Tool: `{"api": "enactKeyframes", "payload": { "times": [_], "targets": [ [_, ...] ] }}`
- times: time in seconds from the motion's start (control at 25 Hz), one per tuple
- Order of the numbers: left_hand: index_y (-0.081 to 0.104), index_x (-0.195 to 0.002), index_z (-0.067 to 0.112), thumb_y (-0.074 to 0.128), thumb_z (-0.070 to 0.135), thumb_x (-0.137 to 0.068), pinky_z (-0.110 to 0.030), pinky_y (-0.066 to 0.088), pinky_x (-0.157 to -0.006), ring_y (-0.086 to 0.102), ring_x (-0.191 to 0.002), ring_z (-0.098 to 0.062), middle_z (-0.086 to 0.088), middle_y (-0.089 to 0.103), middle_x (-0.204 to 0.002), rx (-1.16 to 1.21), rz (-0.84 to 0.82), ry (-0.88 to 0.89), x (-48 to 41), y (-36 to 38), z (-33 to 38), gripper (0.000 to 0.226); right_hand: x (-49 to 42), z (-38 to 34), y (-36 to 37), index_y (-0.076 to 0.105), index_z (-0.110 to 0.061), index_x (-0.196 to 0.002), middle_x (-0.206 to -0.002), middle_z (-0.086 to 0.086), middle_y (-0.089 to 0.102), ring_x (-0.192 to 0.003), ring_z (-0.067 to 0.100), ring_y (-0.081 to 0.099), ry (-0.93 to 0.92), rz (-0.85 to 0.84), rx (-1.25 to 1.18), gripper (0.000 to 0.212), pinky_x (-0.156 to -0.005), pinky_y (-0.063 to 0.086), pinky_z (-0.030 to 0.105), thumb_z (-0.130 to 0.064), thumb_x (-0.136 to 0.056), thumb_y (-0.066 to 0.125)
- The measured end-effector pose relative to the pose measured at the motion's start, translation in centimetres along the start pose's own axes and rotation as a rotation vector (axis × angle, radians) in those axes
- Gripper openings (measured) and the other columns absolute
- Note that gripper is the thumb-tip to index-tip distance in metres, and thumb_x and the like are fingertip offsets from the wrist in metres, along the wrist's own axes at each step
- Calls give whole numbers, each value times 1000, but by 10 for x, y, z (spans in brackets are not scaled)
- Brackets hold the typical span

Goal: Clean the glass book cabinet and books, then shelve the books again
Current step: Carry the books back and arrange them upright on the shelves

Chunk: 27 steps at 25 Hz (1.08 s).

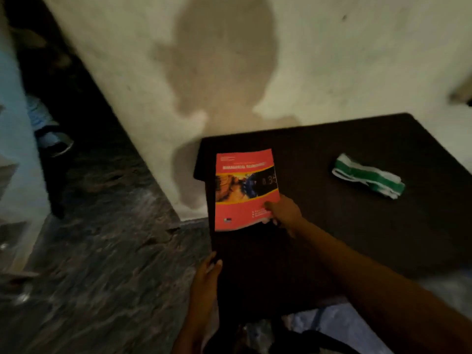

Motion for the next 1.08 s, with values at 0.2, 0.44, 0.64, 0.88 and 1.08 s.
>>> {"api": "enactKeyframes", "payload": {
  "times": [0.2, 0.44, 0.64, 0.88, 1.08],
  "targets": [
    [62, -113, 11, 61, 39, -85, -30, 39, -95, 55, -114, -28, -16, 60, -122, -658, -158, 289, 13, 23, 63, 40, 84, 52, -100, 58, -16, -82, -48, -3, 58, -33, 9, 43, -33, 122, -65, 13, -33, 33, 18, -22, -93, 54],
    [55, -128, 18, 53, 28, -94, -27, 38, -103, 53, -119, -15, 2, 57, -127, -1003, -590, 688, 69, 221, 119, 36, 207, 151, -237, 63, -19, -88, -58, 9, 59, -33, 12, 43, 84, 451, -178, 15, -32, 32, 17, -30, -92, 55],
    [59, -124, 15, 55, 22, -93, -15, 41, -92, 58, -110, -9, 1, 62, -121, -1001, -1031, 695, 165, 421, 48, 31, 309, 251, -340, 63, -18, -96, -52, 6, 61, -29, 12, 44, 162, 715, -156, 14, -36, 37, 16, -26, -94, 52],
    [52, -127, 13, 49, 17, -97, -19, 45, -81, 56, -116, -23, -6, 60, -121, -1113, -1398, 452, 315, 625, -101, 31, 411, 414, -442, 59, -20, -117, -79, 1, 67, -39, -1, 52, 461, 813, 12, 25, -44, 38, 16, -26, -96, 48],
    [54, -121, 7, 48, 20, -98, -19, 39, -83, 50, -120, -19, 1, 53, -115, -1339, -1470, 306, 326, 734, -227, 27, 444, 553, -495, 60, -20, -115, -91, 7, 70, -52, 10, 54, 711, 820, -88, 25, -47, 43, 19, -22, -95, 45]
  ]
}}
Point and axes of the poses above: each hand's wrist, its own x-axis away from the middle knuckle, its own y-axis out of the palm, z = x × y, the point moved 10 cm from there along -x, towards the middle knuckle
